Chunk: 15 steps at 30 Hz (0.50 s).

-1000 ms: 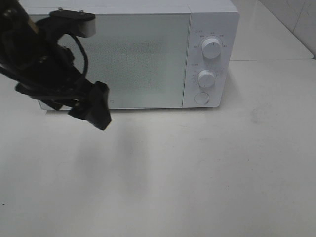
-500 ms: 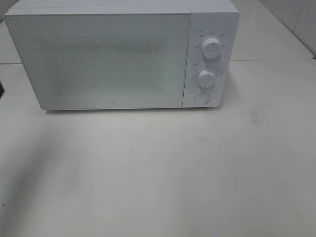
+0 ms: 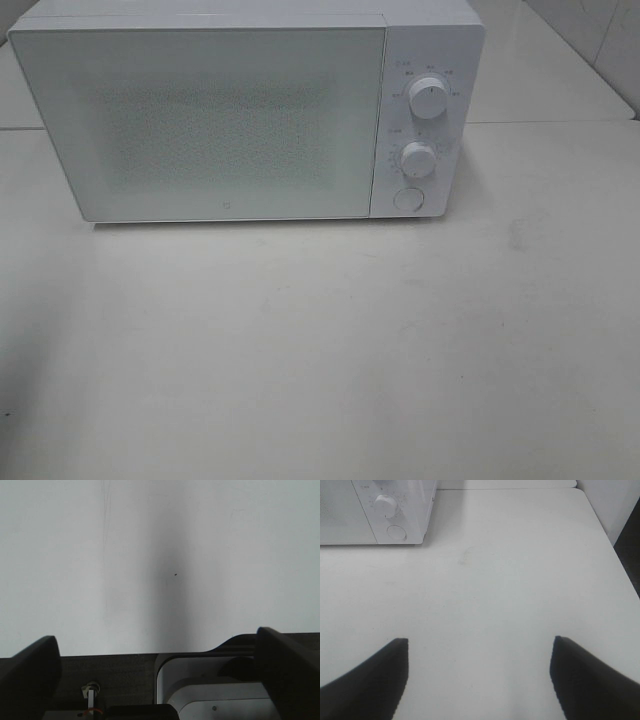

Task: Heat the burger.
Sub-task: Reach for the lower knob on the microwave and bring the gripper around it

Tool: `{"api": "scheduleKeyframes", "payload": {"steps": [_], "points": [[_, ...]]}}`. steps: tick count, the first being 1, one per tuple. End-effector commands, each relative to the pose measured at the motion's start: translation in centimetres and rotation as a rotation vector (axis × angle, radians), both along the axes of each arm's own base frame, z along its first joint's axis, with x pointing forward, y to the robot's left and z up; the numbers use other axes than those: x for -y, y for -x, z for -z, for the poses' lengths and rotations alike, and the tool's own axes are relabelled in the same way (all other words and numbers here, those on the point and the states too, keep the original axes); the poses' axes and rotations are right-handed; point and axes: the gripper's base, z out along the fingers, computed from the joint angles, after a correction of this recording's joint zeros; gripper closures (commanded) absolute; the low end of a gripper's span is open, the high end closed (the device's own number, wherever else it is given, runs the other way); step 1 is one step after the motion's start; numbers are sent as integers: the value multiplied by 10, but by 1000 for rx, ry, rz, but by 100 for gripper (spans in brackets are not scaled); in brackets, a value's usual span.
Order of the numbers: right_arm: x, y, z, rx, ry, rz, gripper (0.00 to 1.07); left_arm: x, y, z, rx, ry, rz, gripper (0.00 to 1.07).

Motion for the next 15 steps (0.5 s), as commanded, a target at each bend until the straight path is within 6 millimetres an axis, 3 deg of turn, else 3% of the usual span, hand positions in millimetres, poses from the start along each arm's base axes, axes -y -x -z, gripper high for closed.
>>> {"api": "scheduleKeyframes", "payload": {"steps": [1, 9, 15], "points": [[0, 3, 1, 30, -7, 6, 32, 0, 22, 3, 74, 0, -13, 6], [0, 3, 1, 30, -7, 6, 32, 3, 68, 20, 197, -21, 17, 6], [0, 3, 1, 30, -7, 6, 32, 3, 88, 36, 353, -35, 15, 6]]}}
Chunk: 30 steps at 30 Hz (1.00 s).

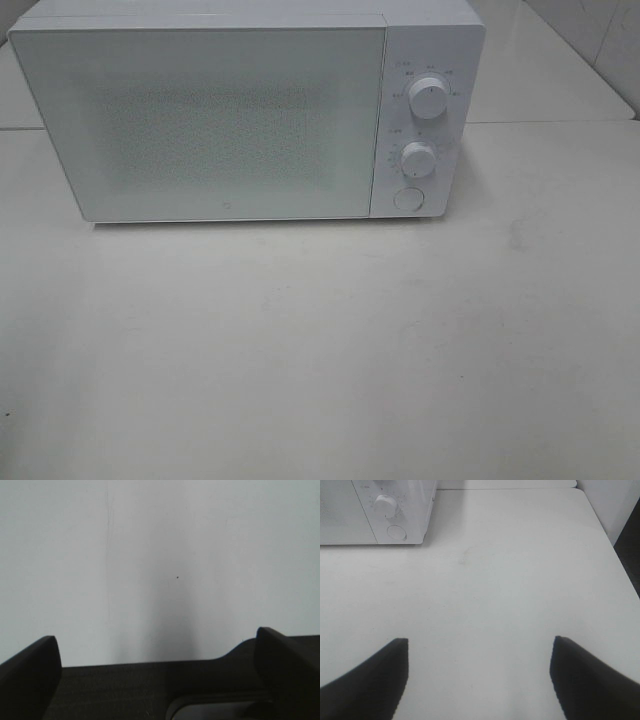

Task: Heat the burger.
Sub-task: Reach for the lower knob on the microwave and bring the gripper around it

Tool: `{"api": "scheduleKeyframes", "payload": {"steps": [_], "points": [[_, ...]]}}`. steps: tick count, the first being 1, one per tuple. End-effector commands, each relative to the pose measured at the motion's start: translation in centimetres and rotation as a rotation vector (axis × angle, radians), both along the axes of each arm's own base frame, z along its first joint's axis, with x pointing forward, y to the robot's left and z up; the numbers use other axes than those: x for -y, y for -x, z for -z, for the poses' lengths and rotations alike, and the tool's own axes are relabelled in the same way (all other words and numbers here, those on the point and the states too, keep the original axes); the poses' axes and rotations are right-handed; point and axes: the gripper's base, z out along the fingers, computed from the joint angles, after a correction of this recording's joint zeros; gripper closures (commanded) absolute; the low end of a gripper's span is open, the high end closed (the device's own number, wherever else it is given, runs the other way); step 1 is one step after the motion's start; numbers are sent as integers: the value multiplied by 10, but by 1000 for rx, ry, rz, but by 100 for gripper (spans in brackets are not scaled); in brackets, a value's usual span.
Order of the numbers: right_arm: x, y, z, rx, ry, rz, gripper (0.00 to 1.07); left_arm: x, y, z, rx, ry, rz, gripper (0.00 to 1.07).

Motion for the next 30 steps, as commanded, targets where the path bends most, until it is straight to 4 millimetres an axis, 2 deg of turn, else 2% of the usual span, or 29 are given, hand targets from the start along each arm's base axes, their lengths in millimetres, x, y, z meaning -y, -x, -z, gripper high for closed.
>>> {"api": "scheduleKeyframes", "payload": {"steps": [1, 3, 6, 8, 14, 30], "points": [[0, 3, 1, 30, -7, 6, 32, 0, 2, 2, 71, -4, -7, 6], [0, 3, 1, 30, -7, 6, 32, 0, 20, 0, 222, -10, -11, 6], [0, 3, 1, 30, -7, 6, 32, 1, 25, -1, 258, -11, -11, 6], [0, 3, 1, 30, -7, 6, 32, 2, 45, -3, 385, -17, -11, 6], [0, 3, 1, 30, -7, 6, 32, 3, 65, -3, 514, -22, -11, 6], [0, 2, 1, 21, -6, 6, 32, 2, 62, -4, 494, -19, -13, 6]]}}
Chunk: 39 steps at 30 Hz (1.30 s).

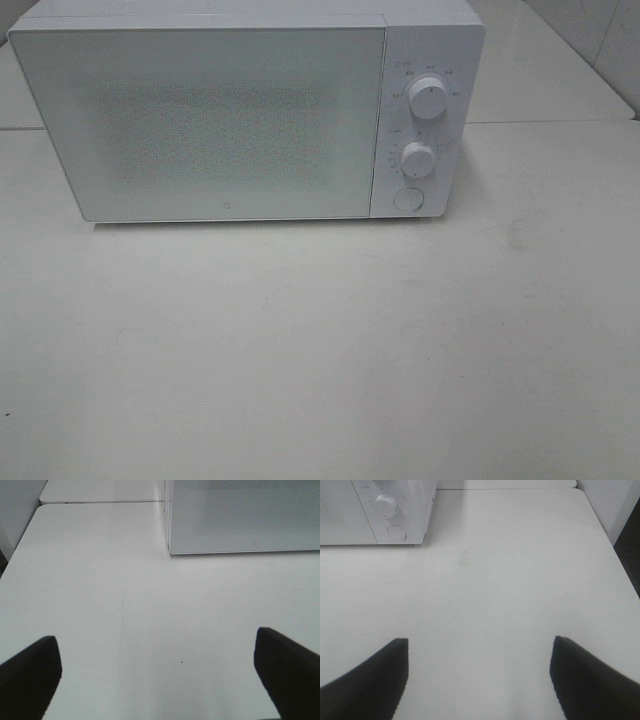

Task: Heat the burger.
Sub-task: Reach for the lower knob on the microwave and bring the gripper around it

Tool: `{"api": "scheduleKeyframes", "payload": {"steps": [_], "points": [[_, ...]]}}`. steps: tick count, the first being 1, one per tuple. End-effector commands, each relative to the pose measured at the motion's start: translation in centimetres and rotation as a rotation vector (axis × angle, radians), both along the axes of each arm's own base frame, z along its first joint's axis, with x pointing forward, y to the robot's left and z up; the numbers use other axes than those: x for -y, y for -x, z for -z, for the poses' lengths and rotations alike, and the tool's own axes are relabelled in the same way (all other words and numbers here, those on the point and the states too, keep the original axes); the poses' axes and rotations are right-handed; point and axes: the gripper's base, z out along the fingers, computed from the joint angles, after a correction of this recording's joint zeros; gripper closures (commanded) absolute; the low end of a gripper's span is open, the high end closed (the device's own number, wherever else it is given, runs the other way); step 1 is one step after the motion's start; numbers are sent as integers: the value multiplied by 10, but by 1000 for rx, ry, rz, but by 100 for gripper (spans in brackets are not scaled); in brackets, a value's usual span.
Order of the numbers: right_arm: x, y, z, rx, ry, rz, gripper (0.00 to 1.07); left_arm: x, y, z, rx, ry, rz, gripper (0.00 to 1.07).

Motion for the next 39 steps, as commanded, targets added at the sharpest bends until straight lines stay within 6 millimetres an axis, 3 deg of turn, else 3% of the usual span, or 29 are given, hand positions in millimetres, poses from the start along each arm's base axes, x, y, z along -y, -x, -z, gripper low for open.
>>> {"api": "scheduleKeyframes", "payload": {"steps": [1, 22, 27, 39], "points": [[0, 2, 1, 21, -6, 6, 32, 0, 2, 0, 22, 2, -5, 6], [0, 2, 0, 23, -6, 7, 32, 0, 2, 0, 22, 2, -5, 6], [0, -1, -11, 35, -5, 7, 31, 0, 2, 0, 22, 2, -5, 6], [-4, -57, -27, 28, 5, -9, 27, 0, 2, 0, 22, 2, -5, 6]]}}
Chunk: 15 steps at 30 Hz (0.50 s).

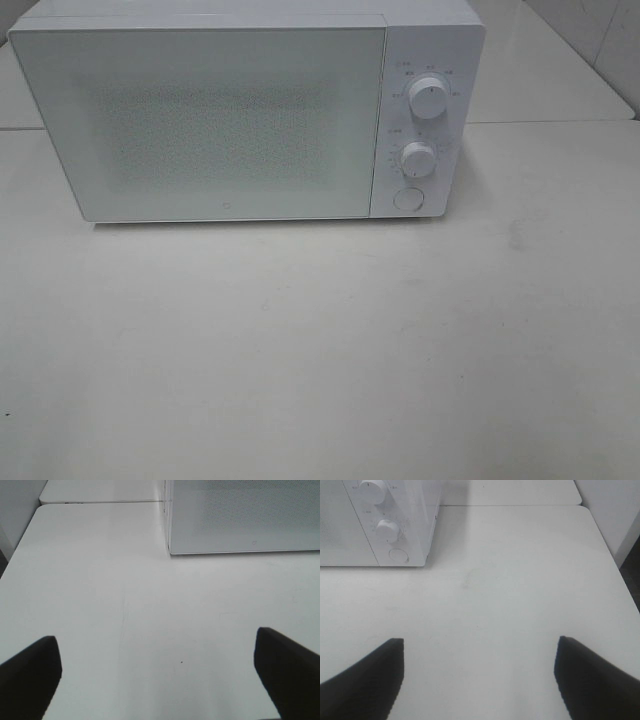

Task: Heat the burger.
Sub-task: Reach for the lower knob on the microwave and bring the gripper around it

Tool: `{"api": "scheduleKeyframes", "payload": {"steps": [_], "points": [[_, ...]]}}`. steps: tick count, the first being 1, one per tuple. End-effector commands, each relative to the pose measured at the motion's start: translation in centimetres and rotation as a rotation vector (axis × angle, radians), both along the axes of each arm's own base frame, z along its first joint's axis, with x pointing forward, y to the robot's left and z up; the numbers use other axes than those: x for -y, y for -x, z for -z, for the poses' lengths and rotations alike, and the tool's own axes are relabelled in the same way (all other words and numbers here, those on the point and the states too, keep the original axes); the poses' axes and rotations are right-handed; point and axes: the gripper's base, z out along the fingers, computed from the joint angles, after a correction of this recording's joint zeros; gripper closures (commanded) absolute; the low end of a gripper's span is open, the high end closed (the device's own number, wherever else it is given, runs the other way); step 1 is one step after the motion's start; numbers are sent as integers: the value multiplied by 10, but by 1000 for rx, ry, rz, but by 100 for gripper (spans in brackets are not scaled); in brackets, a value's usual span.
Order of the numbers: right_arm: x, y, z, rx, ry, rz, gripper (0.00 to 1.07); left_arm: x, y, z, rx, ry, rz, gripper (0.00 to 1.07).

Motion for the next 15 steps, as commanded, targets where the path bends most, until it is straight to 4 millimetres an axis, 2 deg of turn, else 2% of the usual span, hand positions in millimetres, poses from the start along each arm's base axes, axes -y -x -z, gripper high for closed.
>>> {"api": "scheduleKeyframes", "payload": {"steps": [1, 2, 5, 7, 8, 10, 13, 15], "points": [[-1, -20, -6, 16, -1, 2, 28, 0, 2, 0, 22, 2, -5, 6], [-2, -31, -5, 1, 0, -1, 28, 0, 2, 0, 22, 2, -5, 6], [-3, -38, -5, -7, 1, -2, 28, 0, 2, 0, 22, 2, -5, 6], [-4, -56, -2, -26, 3, -7, 29, 0, 2, 0, 22, 2, -5, 6], [-4, -56, -2, -26, 3, -7, 29, 0, 2, 0, 22, 2, -5, 6], [-6, -81, 2, -32, 3, -14, 30, 0, 2, 0, 22, 2, -5, 6], [-7, -87, 3, -32, 3, -16, 30, 0, 2, 0, 22, 2, -5, 6], [-9, -108, 9, -39, 0, -22, 31, 0, 2, 0, 22, 2, -5, 6]]}}
